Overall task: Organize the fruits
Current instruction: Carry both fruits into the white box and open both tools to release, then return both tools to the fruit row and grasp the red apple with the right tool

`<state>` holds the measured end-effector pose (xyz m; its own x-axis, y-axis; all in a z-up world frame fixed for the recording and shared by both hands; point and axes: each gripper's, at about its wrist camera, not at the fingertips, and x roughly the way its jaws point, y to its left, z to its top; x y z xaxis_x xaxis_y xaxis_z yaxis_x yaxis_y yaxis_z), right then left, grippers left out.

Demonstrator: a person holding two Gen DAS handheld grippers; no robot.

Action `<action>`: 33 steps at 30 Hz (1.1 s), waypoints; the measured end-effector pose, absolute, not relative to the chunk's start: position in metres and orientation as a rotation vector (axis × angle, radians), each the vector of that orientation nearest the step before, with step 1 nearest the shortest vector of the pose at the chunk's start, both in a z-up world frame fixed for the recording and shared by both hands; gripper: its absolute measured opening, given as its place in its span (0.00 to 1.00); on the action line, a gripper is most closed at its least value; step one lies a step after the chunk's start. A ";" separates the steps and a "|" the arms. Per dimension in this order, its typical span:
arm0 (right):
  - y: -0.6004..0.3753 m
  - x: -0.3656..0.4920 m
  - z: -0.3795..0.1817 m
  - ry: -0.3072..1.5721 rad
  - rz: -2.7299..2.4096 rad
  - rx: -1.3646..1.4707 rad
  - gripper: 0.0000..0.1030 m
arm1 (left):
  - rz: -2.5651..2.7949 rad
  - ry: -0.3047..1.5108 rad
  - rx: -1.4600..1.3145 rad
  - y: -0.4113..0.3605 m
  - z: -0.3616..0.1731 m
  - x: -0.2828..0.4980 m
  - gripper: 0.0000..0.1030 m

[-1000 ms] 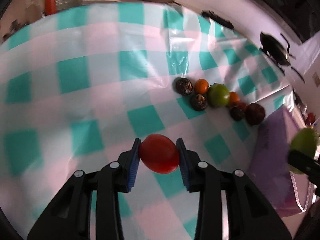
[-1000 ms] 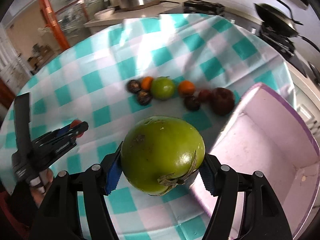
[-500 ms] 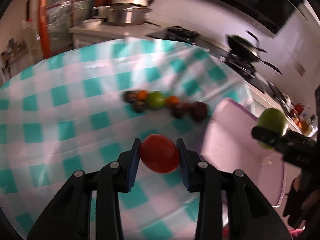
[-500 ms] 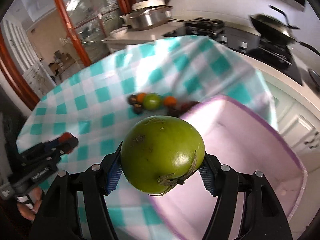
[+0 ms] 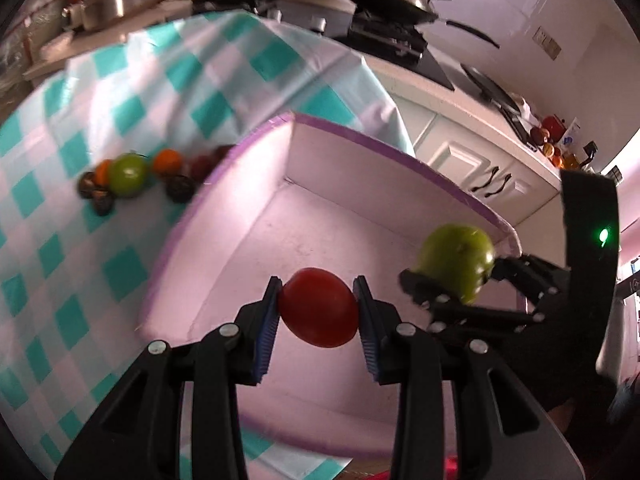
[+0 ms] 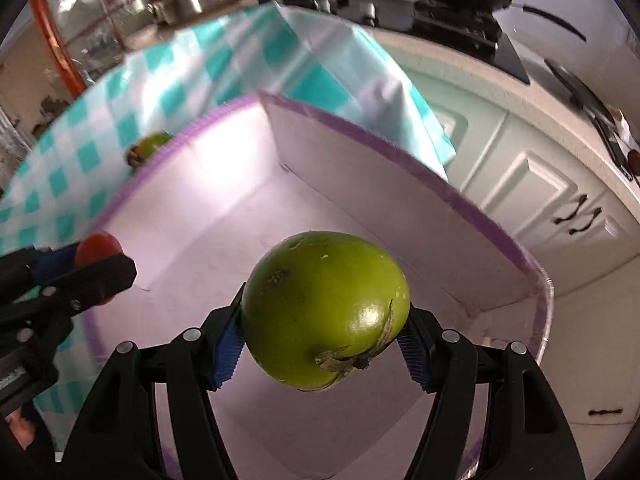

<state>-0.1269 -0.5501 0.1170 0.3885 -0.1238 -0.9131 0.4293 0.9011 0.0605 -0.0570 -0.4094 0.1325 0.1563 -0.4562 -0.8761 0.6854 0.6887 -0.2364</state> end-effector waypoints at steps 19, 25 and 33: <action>-0.566 -0.094 0.024 1.462 -0.468 0.383 0.64 | -0.843 1.305 0.607 -0.458 0.046 -0.010 0.41; -0.569 -0.092 0.022 1.454 -0.479 0.359 0.66 | -0.792 1.306 0.572 -0.446 0.048 0.010 0.58; -0.573 -0.095 0.024 1.477 -0.507 0.338 0.81 | -0.762 1.245 0.659 -0.434 0.060 0.016 0.68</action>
